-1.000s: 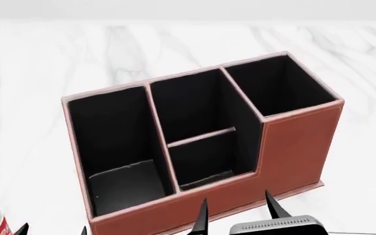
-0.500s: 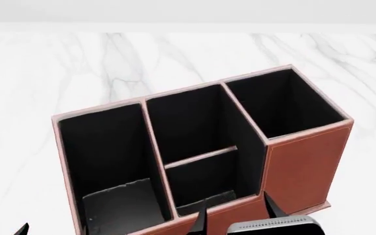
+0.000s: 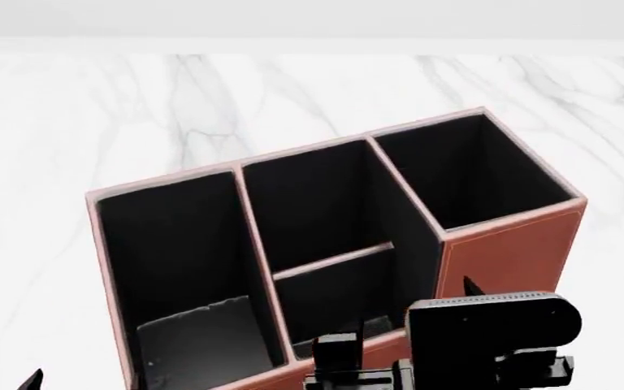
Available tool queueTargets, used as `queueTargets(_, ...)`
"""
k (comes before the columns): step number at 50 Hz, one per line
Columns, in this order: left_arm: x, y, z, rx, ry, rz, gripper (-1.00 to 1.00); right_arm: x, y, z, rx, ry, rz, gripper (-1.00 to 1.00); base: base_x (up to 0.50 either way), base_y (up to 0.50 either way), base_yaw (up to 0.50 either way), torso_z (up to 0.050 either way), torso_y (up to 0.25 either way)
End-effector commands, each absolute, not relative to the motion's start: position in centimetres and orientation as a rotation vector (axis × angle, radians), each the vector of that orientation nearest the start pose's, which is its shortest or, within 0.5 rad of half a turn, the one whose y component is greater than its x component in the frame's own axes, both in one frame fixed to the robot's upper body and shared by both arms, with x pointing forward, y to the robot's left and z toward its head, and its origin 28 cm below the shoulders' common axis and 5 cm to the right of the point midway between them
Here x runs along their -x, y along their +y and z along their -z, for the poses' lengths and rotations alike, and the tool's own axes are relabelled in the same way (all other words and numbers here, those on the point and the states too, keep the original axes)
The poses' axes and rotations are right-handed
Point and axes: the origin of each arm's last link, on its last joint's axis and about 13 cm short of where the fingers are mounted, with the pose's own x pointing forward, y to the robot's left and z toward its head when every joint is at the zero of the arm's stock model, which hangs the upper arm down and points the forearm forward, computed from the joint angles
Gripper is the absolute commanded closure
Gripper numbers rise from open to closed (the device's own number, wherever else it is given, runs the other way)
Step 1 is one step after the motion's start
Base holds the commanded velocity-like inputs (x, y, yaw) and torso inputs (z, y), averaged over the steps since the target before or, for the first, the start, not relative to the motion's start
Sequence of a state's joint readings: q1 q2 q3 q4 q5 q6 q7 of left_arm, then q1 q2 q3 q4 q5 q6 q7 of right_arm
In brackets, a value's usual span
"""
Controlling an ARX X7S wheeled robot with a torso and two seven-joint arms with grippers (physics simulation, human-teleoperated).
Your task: Pick up the book and place it in the left compartment of the caddy.
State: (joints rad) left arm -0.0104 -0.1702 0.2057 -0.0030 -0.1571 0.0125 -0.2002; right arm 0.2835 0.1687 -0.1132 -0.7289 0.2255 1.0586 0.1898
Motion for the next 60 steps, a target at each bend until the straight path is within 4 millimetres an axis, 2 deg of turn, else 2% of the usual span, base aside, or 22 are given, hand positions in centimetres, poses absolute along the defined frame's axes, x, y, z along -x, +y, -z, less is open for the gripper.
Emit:
queueTargets(1, -20.9, 20.5, -1.3, -0.01, 0.007, -0.001, -1.0, -22.2, -10.1, -18.7, 0.085, 0.077, -0.041, -1.0, 0.0, 0.0, 0.0, 0.0, 0.0)
queueTargets(11, -21.0, 20.6, -1.3, -0.009, 0.004, -0.004, -1.0, -22.6, -10.3, -19.1, 0.109, 0.072, -0.026, -1.0, 0.0, 0.0, 0.0, 0.0, 0.0)
queueTargets(14, -21.0, 20.6, -1.3, -0.009, 0.003, -0.004, -1.0, -22.6, -10.2, -19.1, 0.112, 0.092, -0.088, -1.0, 0.0, 0.0, 0.0, 0.0, 0.0)
queueTargets(15, -21.0, 20.5, -1.4, -0.007, 0.004, -0.004, -1.0, -22.7, -10.3, -19.3, 0.15, 0.133, -0.168, -1.0, 0.0, 0.0, 0.0, 0.0, 0.0)
queueTargets(19, -21.0, 20.5, -1.4, -0.005, 0.005, -0.003, -1.0, -22.9, -10.7, -20.7, 0.133, 0.111, -0.233, -1.0, 0.0, 0.0, 0.0, 0.0, 0.0)
queueTargets(21, -21.0, 20.5, -1.4, -0.004, 0.004, -0.002, -1.0, -23.4, -11.4, -21.0, 0.145, 0.187, -0.272, -1.0, 0.0, 0.0, 0.0, 0.0, 0.0)
queueTargets(22, -21.0, 20.5, -1.4, -0.004, 0.005, -0.003, -1.0, -23.9, -12.3, -21.4, 0.145, 0.224, -0.202, -1.0, 0.0, 0.0, 0.0, 0.0, 0.0)
queueTargets(24, -21.0, 20.5, -1.4, -0.004, 0.006, -0.004, -1.0, -24.0, -12.8, -22.5, 0.193, 0.256, -0.148, -1.0, 0.0, 0.0, 0.0, 0.0, 0.0)
queueTargets(25, -21.0, 20.5, -1.4, -0.004, 0.007, -0.004, -1.0, -23.9, -12.8, -23.2, 0.166, 0.265, -0.197, -1.0, 0.0, 0.0, 0.0, 0.0, 0.0)
queueTargets(27, -21.1, 20.5, -1.4, -0.004, 0.008, -0.004, -1.0, -22.6, -12.2, -24.1, 0.181, 0.291, -0.43, -1.0, 0.0, 0.0, 0.0, 0.0, 0.0)
queueTargets(29, -21.1, 20.5, -1.3, -0.006, 0.01, -0.004, -1.0, -22.2, -12.2, -25.0, 0.186, 0.334, -0.545, -1.0, 0.0, 0.0, 0.0, 0.0, 0.0)
queueTargets(32, -21.1, 20.5, -1.3, -0.004, 0.015, -0.004, -1.0, -22.2, -12.3, -25.5, 0.274, 0.359, -0.545, -1.0, 0.0, 0.0, 0.0, 0.0, 0.0)
queueTargets(34, -21.1, 20.5, -1.3, -0.005, 0.016, -0.004, -1.0, -22.6, -12.4, -26.1, 0.196, 0.361, -0.52, -1.0, 0.0, 0.0, 0.0, 0.0, 0.0)
queueTargets(38, -21.1, 20.5, -1.3, -0.002, 0.017, -0.007, -1.0, -23.0, -12.5, -27.0, 0.255, 0.355, -0.549, -1.0, 0.0, 0.0, 0.0, 0.0, 0.0)
queueTargets(41, -21.1, 20.5, -1.3, -0.001, 0.018, -0.008, -1.0, -23.4, -12.9, -27.3, 0.379, 0.433, -0.576, -1.0, 0.0, 0.0, 0.0, 0.0, 0.0)
queueTargets(46, -21.2, 20.5, -1.3, -0.002, 0.019, -0.008, -1.0, -23.8, -13.5, -27.5, 0.491, 0.543, -0.643, -1.0, 0.0, 0.0, 0.0, 0.0, 0.0)
queueTargets(47, -21.2, 20.5, -1.3, -0.003, 0.018, -0.008, -1.0, -23.7, -13.6, -27.6, 0.544, 0.519, -0.629, -1.0, 0.0, 0.0, 0.0, 0.0, 0.0)
queueTargets(51, -21.2, 20.5, -1.3, -0.004, 0.017, -0.01, -1.0, -24.1, -14.0, -28.3, 0.546, 0.525, -0.654, -1.0, 0.0, 0.0, 0.0, 0.0, 0.0)
queueTargets(53, -21.1, 20.5, -1.2, -0.005, 0.018, -0.009, -1.0, -23.9, -14.2, -28.5, 0.645, 0.547, -0.678, -1.0, 0.0, 0.0, 0.0, 0.0, 0.0)
queueTargets(56, -21.1, 20.4, -1.2, -0.008, 0.019, -0.007, -1.0, -23.9, -14.4, -28.8, 0.707, 0.551, -0.701, -1.0, 0.0, 0.0, 0.0, 0.0, 0.0)
queueTargets(60, -21.1, 20.5, -1.2, -0.008, 0.019, -0.008, -1.0, -24.2, -14.8, -28.7, 0.759, 0.655, -0.705, -1.0, 0.0, 0.0, 0.0, 0.0, 0.0)
